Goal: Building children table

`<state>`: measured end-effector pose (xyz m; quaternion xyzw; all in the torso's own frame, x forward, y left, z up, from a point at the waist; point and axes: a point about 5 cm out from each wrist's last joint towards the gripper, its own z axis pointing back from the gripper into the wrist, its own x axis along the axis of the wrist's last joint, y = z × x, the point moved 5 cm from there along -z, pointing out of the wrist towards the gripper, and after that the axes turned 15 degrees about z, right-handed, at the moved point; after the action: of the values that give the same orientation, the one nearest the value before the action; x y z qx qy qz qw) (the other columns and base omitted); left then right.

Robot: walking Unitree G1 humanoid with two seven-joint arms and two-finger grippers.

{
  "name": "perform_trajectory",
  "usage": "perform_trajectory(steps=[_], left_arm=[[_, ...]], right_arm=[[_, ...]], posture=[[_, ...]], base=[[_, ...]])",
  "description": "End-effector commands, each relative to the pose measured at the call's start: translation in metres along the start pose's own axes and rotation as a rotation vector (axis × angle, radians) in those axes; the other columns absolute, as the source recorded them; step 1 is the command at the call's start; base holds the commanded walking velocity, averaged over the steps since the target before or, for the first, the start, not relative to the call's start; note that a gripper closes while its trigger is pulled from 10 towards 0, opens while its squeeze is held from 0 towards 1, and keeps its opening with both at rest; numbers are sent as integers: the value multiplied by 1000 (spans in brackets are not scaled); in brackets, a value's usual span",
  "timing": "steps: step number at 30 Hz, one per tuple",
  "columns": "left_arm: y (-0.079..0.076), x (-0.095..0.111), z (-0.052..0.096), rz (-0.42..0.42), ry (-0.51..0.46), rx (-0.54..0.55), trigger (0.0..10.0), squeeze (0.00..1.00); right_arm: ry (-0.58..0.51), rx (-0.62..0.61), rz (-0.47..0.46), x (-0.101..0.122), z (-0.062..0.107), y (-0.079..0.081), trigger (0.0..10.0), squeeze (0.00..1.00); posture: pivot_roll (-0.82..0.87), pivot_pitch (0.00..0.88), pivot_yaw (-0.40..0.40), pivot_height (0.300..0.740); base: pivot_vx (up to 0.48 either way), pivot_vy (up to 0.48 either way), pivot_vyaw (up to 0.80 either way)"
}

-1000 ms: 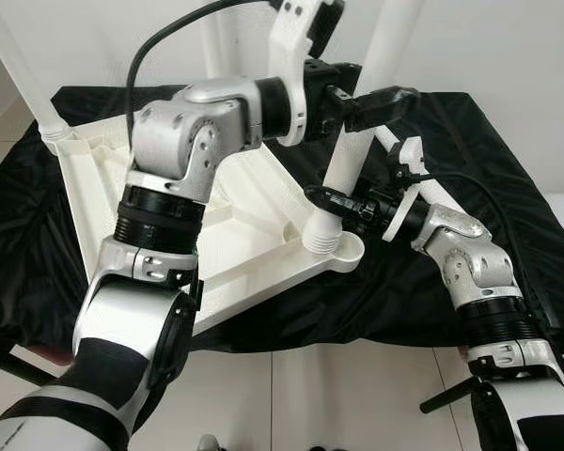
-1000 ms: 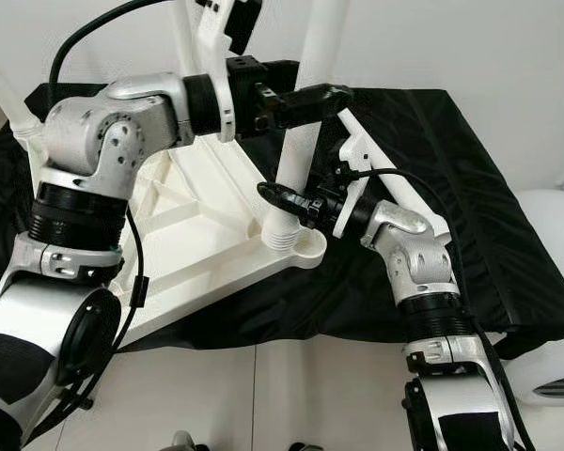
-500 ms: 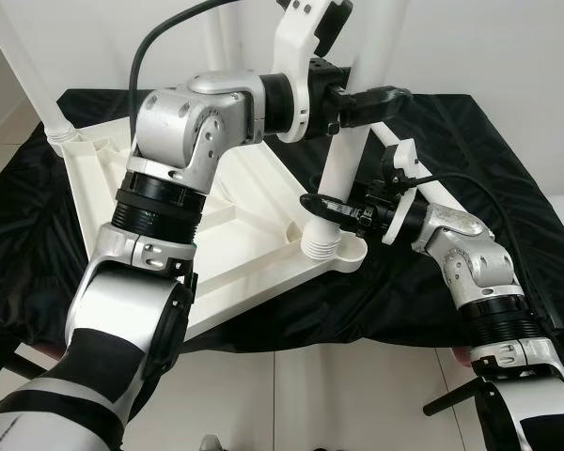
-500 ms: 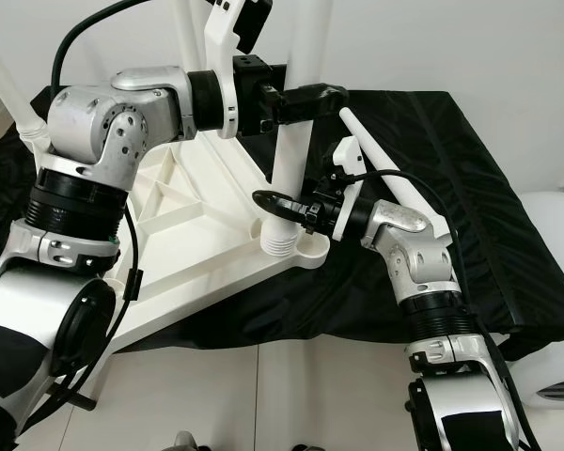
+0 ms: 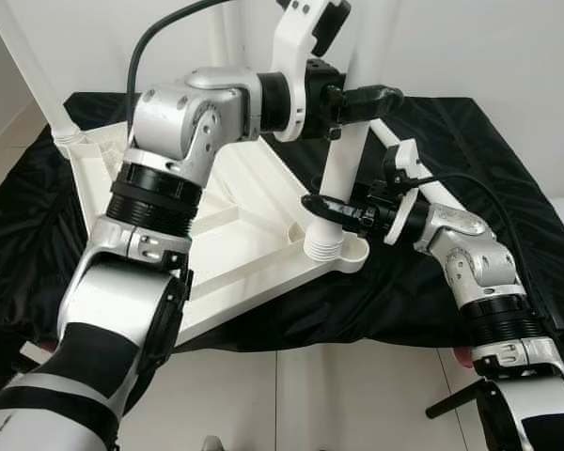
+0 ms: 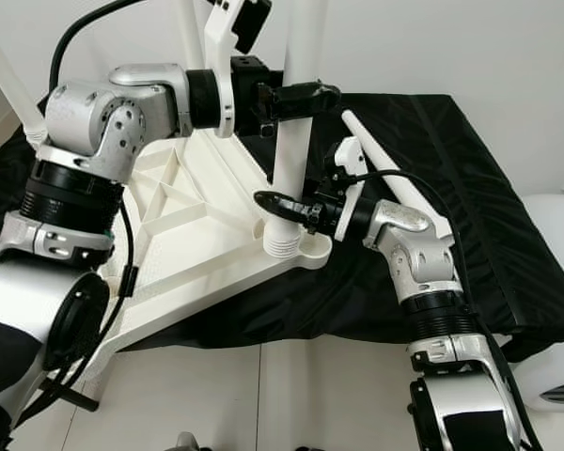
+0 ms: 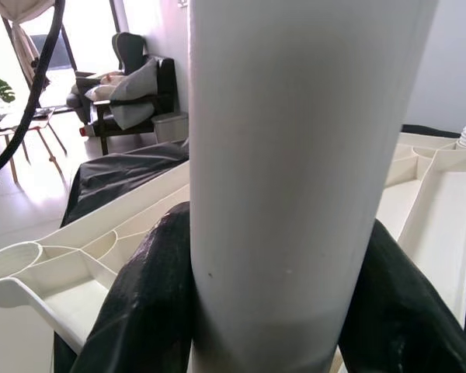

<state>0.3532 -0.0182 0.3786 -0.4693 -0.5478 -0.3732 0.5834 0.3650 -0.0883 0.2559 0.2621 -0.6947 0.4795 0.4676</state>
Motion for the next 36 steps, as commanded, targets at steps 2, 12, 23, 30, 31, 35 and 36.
perform_trajectory(steps=[2, 12, 23, 30, 31, 35, 36], left_arm=[[2, 10, 2, -64, -10, 30, 10000, 0], [18, 27, 9, -184, -73, 196, 10000, 0], [20, 46, 9, -259, -157, 289, 10000, 0], [19, 46, 5, -303, -159, 305, 10000, 0], [19, 46, 5, -303, -159, 305, 10000, 0], [21, 43, 4, -317, -152, 318, 10000, 0], [22, 42, 4, -320, -149, 321, 10000, 0]], right_arm=[[-32, -69, 2, 7, 0, -8, 10000, 1000], [-31, -228, -17, 8, -7, -12, 10000, 0], [-39, -348, -33, 9, -34, 1, 10000, 0], [-23, -476, -1, 13, -49, 1, 10000, 0], [-23, -476, -1, 13, -49, 1, 10000, 0], [-10, -581, 1, 13, -49, -6, 10000, 0], [-7, -608, 1, 13, -49, -8, 10000, 0]], posture=[[-31, 56, 29, 740], [-24, 59, 10, 740], [-16, 56, 1, 740], [-12, 48, -2, 740], [-12, 48, -2, 740], [-12, 41, 1, 740], [-12, 40, 1, 740]], base=[[0, 0, 0], [0, 0, 0], [0, 0, 0], [0, 0, 0], [0, 0, 0], [0, 0, 0], [0, 0, 0]])
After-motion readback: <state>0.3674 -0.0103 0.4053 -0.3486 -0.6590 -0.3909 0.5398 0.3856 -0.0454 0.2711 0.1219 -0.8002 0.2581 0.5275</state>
